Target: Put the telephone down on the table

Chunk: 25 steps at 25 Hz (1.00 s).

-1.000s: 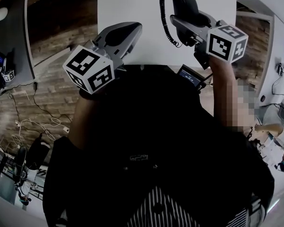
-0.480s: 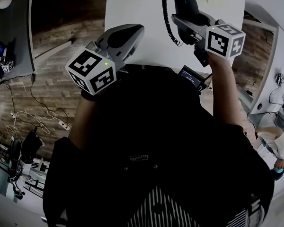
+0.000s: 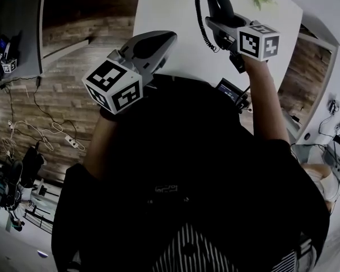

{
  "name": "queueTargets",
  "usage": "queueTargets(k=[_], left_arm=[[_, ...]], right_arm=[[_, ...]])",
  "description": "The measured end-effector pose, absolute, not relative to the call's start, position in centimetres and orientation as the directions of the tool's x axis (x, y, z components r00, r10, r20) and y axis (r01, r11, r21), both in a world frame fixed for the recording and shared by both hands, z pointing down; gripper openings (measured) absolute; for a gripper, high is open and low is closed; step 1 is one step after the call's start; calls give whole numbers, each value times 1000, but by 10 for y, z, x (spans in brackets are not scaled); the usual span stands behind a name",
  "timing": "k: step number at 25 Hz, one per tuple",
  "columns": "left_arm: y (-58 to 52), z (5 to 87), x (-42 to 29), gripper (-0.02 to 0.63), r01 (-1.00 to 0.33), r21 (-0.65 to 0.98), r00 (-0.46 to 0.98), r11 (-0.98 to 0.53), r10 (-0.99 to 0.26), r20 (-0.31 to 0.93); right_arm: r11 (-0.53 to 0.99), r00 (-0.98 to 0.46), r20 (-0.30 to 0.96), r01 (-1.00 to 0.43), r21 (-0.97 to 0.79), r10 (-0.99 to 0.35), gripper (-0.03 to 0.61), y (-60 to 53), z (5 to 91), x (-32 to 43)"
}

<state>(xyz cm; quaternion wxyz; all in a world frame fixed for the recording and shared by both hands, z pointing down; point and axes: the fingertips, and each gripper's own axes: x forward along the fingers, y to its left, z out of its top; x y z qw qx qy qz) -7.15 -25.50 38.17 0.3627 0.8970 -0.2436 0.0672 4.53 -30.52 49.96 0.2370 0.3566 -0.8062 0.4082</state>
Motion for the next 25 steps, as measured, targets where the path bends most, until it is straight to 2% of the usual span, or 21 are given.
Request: queueTargets(k=[10, 16, 25], left_arm=[[-251, 387, -86, 6, -525, 618, 848, -585, -424, 319], [-244, 396, -90, 6, -539, 619, 840, -572, -420, 343], [-242, 402, -92, 5, -563, 587, 826, -582, -418, 377]], right_arm=[[380, -606, 735, -785, -490, -304, 275, -296, 560, 43], [428, -563, 785, -795, -429, -259, 275, -285, 591, 43], [387, -515, 834, -823, -417, -198, 276, -275, 635, 50]])
